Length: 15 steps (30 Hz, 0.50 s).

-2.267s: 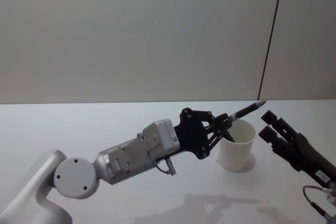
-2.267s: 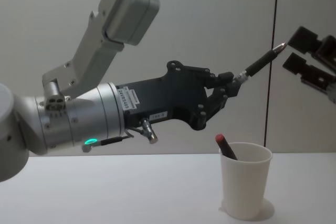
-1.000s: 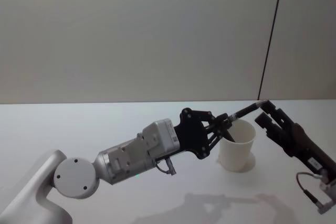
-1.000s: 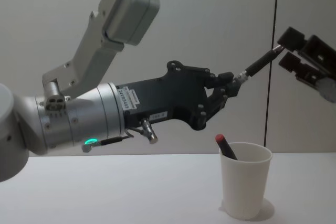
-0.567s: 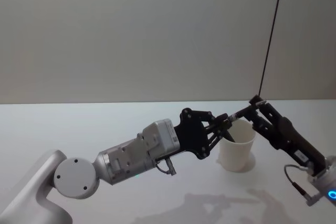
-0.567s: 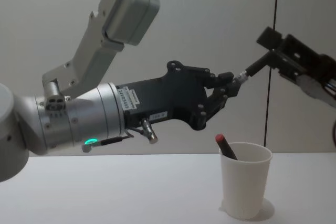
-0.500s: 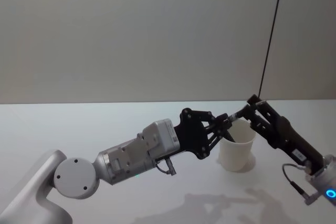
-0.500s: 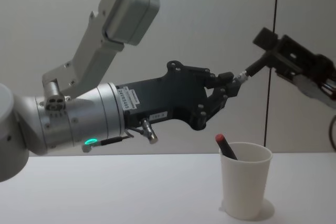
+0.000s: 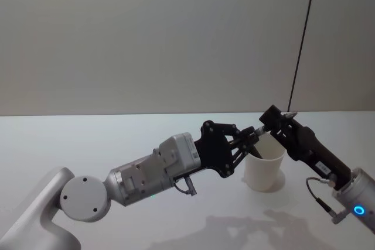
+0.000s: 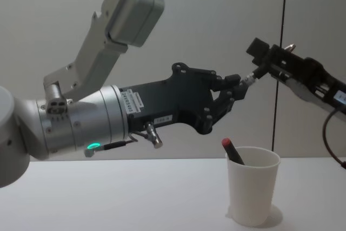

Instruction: Place the pen into the pen holder.

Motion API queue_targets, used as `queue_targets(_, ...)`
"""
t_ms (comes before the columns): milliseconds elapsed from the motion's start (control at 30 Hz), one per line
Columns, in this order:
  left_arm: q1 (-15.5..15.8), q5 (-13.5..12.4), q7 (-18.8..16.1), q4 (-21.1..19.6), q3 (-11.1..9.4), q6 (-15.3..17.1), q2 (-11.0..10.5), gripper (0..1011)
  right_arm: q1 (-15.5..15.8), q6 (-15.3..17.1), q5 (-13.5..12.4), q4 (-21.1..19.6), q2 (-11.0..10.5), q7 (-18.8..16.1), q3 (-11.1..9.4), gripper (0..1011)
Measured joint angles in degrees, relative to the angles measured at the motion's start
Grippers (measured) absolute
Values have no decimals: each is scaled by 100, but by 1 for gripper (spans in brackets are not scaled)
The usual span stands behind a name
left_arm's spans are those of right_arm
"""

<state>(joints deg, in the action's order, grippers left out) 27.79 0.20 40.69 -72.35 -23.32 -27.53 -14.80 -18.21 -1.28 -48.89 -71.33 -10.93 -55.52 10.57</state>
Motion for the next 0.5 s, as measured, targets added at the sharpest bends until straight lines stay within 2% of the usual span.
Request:
queue_targets(267,0,0,0,0,0,0,0,127,-23,16,18,23,-2,124,25,219)
queue_targets(300,0,0,0,0,0,0,0,127,-25,18,18,25,-3,131,28,219)
queue_targets(367,0,-1,0,0,0,1,0,127,-29,21,18,27,-6,156,36,134)
queue_targets(500,0,-2,0,0,0,2,0,127,-32,23,10,27,-10,190,44,108)
